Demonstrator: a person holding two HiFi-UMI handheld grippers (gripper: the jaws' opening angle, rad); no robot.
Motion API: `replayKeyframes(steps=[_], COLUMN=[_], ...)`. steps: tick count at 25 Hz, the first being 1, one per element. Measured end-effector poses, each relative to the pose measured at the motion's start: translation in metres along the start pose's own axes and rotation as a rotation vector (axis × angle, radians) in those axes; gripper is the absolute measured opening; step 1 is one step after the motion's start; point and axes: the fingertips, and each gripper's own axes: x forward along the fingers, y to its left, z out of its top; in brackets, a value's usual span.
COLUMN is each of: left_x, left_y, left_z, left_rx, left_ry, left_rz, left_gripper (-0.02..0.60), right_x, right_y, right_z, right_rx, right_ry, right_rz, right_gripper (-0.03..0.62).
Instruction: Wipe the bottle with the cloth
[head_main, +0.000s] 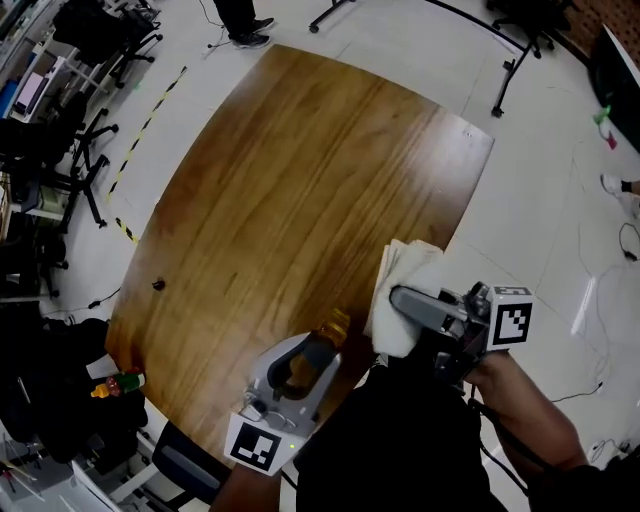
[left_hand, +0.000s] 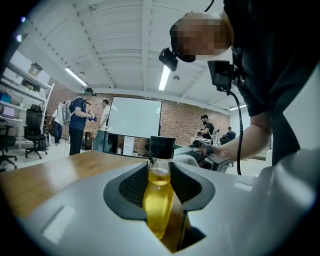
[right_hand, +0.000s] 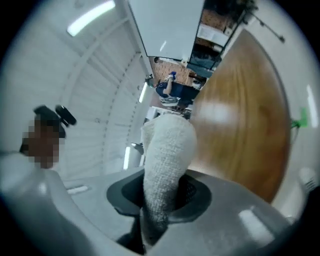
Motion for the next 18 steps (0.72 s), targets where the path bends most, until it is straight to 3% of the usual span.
replayKeyframes(steps=[1,3,9,18], left_x=[0.003,0.004,0.002,0.002], left_y=[-0.002,-0.002,-0.002,0.003], left_z=[0.000,0.001,0.005,0.011], left_rx=[0.004,0.005,-0.010,-0.027], left_ry=[0.001,0.005,0.020,-0.031], left_rz=[-0.007,-0.018,-0.018,-0.009], left_gripper=[0.147,0.146,0.147,0.148], right_x=[0.005,0.023,0.062,0.085], right_y=[0.007,0.015,0.026,0.013], right_z=[0.004,-0.001,-0.031,-0.043], right_rx=[0.021,0.007,-0.115,-0.134], right_ry=[0.016,0.095,0.356,0.547], right_rz=[0.073,0.132,0.138,0.165], right_gripper=[0.074,0.074,0.074,0.072])
